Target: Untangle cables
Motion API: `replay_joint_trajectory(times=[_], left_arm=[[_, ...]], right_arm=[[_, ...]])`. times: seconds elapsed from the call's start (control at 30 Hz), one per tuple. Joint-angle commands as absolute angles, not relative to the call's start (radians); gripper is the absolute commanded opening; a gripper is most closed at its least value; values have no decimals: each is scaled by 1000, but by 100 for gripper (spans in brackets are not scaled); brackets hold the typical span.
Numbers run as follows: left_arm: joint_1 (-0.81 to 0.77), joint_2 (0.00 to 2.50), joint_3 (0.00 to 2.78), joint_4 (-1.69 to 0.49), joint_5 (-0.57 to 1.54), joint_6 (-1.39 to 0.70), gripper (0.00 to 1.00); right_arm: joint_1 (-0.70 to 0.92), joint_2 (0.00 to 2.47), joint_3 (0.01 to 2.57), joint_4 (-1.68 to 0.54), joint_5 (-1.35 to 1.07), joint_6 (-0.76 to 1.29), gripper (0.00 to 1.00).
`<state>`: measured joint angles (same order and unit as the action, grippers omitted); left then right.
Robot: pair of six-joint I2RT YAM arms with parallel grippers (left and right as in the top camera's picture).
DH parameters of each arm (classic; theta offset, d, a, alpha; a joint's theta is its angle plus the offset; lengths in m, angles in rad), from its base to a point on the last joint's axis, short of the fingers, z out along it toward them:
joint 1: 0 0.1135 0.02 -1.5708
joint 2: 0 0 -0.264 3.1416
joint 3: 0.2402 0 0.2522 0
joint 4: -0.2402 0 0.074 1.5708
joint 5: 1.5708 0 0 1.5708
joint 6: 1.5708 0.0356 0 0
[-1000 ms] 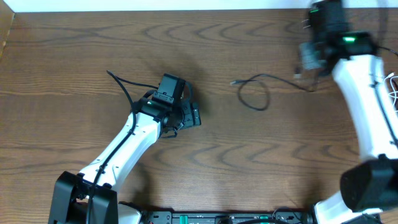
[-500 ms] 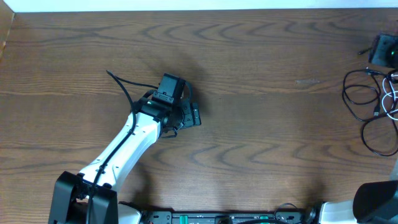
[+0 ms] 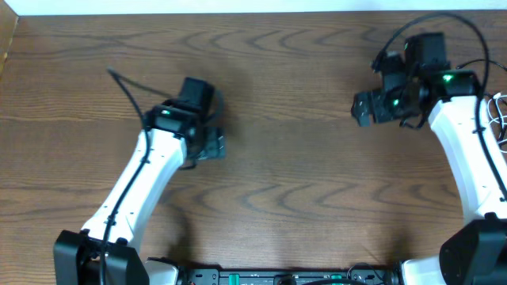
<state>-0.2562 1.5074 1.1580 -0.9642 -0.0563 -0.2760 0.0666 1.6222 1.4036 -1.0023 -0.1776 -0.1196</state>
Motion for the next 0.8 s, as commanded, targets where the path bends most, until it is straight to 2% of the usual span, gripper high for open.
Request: replay_joint_trajectory(times=[0.0, 0.1, 0.3, 0.37, 0.47, 0.5, 0.63, 0.77], left_arm=[[-157, 1502, 1166, -1110, -70, -315, 86], [-67, 1488, 1160, -1254, 2, -307, 86], [-59, 1200, 1028, -1202, 8, -270, 86], [-60, 996, 991, -1146, 12, -236, 86], [-60, 633, 937, -1046, 15, -219, 86], [-60, 537, 934, -1029, 15, -222, 98], [-60, 373, 934, -1031, 15, -222, 98], [-60, 331, 934, -1073, 15, -222, 98]], right_arm=[[71, 1623, 1333, -1009, -148, -43, 99], [57, 1622, 1312, -1080, -148, 6, 99], [56, 1568, 1288, -1141, -140, 8, 99], [56, 1446, 1209, -1061, -140, 8, 99], [56, 1084, 987, -865, -112, 22, 99], [56, 972, 934, -821, -96, 22, 99], [56, 691, 863, -799, -78, 22, 99], [56, 522, 863, -850, -78, 22, 99]])
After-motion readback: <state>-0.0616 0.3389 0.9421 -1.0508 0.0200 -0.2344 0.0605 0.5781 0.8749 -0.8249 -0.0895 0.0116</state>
